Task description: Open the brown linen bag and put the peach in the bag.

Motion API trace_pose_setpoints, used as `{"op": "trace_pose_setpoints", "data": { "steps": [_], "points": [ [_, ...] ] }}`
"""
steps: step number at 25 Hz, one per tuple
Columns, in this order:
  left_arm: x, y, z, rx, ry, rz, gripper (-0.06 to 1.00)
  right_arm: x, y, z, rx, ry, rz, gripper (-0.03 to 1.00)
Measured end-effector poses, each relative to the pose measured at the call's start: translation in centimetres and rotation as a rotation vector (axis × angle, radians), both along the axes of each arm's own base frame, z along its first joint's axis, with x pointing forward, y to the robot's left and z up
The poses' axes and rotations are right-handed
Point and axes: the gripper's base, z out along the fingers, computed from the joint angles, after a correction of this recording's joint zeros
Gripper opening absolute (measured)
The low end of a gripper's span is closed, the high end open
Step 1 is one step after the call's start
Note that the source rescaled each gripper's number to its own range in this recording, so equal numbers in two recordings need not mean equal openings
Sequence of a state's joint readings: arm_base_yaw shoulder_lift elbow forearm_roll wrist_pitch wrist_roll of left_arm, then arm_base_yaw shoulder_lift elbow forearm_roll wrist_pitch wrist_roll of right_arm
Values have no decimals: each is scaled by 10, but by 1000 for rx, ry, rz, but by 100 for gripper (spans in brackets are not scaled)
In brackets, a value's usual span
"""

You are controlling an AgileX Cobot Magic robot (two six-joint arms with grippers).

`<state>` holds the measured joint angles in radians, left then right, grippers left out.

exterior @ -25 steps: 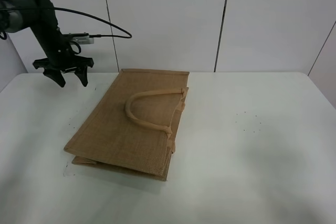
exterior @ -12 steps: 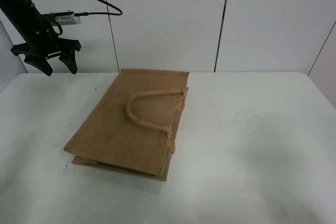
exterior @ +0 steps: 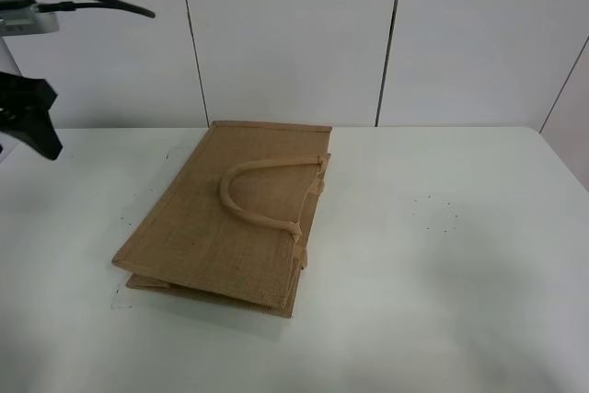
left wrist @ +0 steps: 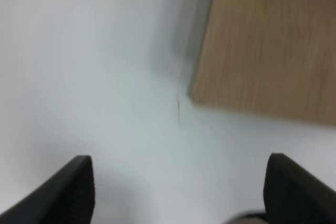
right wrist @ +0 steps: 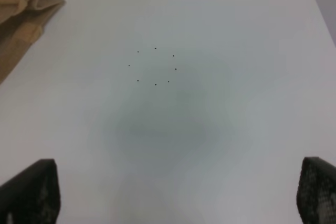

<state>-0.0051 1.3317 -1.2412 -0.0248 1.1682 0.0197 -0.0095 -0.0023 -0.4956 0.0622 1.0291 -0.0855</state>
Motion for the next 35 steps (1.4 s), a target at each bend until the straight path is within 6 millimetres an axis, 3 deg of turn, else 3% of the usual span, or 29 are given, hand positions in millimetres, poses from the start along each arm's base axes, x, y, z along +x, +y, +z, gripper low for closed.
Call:
{"op": "trace_pose_setpoints", "data": {
  "steps": [3, 7, 14, 24, 35],
  "points": [
    [-49, 0, -1, 1, -34, -3, 99, 0, 0, 0, 0, 0, 0, 100],
    [-110, 1, -23, 1, -52, -4, 99, 0, 0, 0, 0, 0, 0, 100],
    [-182, 1, -74, 4, -240, -4, 99, 0, 0, 0, 0, 0, 0, 100],
    [-234, 2, -73, 6, -558, -5, 96, 0, 0, 0, 1, 0, 1, 100],
    [-256, 5, -75, 21, -701, 33, 96, 0, 0, 0, 1, 0, 1, 100]
  ]
}}
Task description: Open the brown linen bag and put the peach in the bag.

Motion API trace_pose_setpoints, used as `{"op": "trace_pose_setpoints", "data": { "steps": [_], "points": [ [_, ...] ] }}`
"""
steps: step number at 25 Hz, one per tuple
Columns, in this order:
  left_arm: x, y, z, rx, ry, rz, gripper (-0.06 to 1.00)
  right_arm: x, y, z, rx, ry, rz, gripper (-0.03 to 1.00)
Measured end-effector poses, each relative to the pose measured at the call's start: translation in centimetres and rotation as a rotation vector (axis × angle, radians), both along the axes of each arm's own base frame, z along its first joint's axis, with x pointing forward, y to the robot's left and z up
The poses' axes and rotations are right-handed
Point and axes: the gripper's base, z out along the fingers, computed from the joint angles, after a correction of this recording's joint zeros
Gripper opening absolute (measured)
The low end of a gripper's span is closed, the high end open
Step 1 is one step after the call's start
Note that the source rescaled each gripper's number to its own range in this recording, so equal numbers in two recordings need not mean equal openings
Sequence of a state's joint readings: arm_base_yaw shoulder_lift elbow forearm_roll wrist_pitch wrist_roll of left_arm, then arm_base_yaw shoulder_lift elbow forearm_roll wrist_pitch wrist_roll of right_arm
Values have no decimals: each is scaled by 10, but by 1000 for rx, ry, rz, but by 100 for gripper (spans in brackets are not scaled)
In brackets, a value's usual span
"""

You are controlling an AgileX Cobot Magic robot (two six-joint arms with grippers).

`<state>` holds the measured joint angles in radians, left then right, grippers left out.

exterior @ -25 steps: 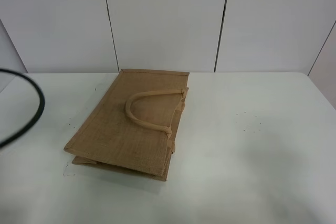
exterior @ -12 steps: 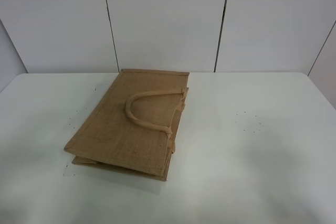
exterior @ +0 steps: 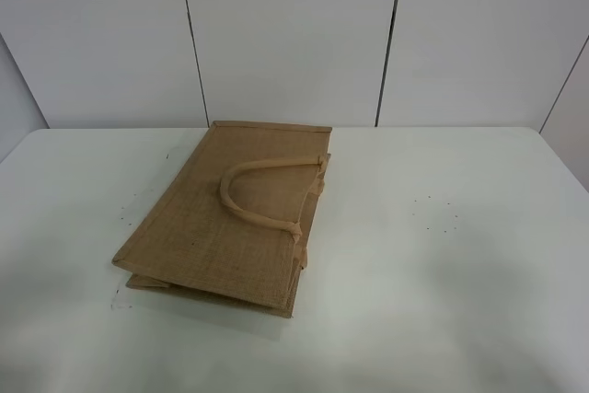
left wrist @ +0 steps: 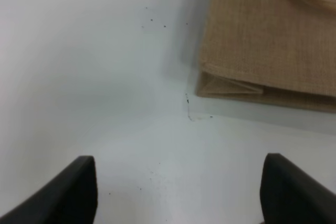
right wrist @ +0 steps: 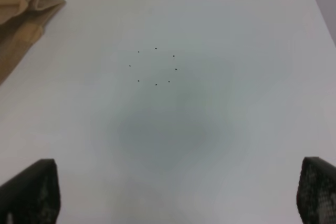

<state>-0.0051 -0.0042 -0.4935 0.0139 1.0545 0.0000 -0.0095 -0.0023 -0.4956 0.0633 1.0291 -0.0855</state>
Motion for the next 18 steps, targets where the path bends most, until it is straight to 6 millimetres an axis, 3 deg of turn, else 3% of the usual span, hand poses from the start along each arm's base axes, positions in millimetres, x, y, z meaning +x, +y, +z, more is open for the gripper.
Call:
{"op": "trace_pose_setpoints", "data": {
  "steps": [18],
  "points": [
    [0, 0, 0, 3, 0, 2, 96, 0, 0, 0, 0, 0, 0, 100]
  ]
}}
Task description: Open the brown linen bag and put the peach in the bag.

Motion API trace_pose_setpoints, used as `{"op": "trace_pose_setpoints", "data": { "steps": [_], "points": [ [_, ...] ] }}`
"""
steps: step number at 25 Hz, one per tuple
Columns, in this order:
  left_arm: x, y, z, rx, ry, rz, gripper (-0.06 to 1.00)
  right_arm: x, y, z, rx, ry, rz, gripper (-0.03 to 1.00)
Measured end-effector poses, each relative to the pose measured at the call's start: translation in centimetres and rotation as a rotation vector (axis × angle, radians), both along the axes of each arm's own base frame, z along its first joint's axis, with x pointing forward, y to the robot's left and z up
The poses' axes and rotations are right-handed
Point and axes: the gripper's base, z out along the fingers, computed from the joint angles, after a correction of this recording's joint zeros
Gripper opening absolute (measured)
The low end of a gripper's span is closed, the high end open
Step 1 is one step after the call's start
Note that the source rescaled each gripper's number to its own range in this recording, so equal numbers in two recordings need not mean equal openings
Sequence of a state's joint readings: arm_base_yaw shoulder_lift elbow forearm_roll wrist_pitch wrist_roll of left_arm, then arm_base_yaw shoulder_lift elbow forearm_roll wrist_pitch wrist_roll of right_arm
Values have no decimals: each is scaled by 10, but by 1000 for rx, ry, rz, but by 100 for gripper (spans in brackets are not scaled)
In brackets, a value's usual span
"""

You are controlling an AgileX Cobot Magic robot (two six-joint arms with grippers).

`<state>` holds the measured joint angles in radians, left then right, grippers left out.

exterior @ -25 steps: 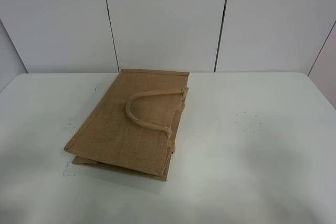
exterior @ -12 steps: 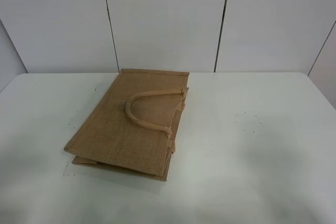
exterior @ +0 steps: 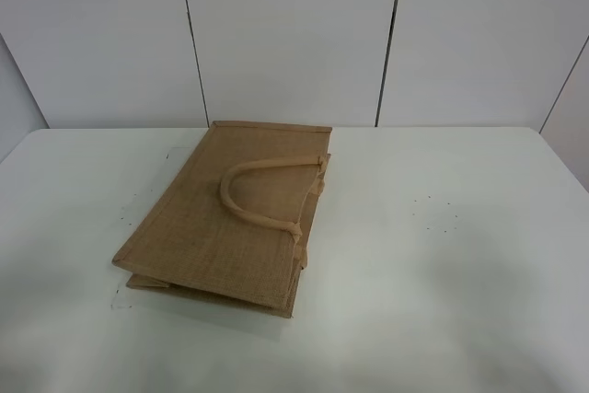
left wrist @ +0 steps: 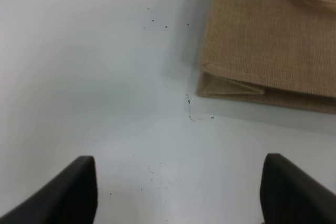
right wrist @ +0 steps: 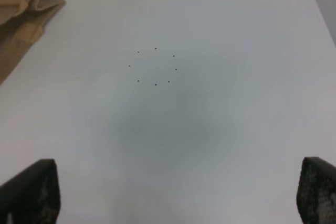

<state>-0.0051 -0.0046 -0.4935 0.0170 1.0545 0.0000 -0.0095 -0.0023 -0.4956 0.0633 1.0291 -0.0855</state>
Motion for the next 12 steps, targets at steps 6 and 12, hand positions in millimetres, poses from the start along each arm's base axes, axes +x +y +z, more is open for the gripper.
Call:
{"op": "trace_pose_setpoints", "data": {
  "steps": [6, 12],
  "points": [
    [0, 0, 0, 0, 0, 0, 96, 0, 0, 0, 0, 0, 0, 100],
    [0, 0, 0, 0, 0, 0, 96, 0, 0, 0, 0, 0, 0, 100]
  ]
}}
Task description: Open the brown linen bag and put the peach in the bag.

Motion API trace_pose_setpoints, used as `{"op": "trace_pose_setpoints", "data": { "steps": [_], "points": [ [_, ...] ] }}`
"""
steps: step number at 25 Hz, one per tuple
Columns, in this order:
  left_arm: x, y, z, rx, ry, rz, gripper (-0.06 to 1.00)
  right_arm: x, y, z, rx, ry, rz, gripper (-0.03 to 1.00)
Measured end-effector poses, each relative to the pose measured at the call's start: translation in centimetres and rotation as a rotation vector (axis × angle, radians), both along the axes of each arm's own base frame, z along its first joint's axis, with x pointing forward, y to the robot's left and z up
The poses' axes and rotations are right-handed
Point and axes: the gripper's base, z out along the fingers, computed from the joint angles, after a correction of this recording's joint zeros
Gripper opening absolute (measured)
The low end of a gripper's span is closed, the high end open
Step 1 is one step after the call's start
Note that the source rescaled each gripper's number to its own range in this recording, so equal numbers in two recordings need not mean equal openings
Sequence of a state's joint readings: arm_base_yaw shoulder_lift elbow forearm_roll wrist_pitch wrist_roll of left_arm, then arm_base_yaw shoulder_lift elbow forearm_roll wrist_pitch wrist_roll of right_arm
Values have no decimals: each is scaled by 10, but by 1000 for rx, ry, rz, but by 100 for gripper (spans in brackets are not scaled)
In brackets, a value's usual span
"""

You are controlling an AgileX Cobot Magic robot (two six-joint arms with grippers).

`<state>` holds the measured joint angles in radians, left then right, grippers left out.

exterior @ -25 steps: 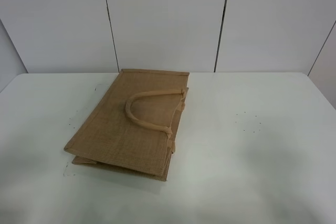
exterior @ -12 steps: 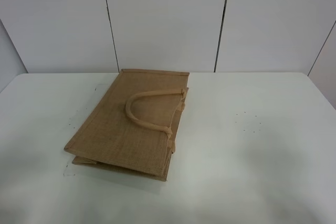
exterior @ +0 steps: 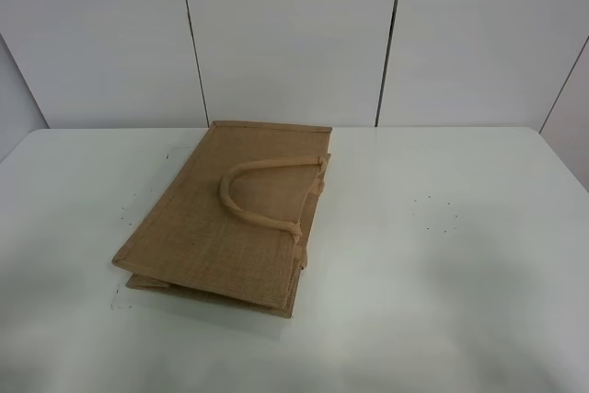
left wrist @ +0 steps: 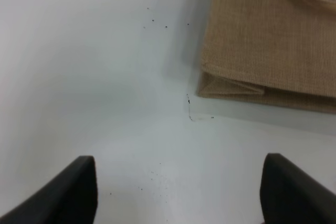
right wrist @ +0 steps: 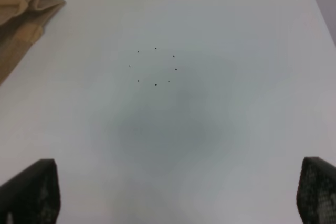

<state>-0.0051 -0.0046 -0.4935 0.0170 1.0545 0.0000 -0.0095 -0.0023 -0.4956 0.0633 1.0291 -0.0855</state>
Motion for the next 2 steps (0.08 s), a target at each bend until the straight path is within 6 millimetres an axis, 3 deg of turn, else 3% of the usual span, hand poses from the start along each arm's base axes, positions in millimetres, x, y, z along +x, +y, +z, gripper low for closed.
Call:
{"op": "trace_pose_setpoints", "data": {
  "steps": [2],
  "points": [
    [0, 0, 0, 0, 0, 0, 96, 0, 0, 0, 0, 0, 0, 100]
  ]
}}
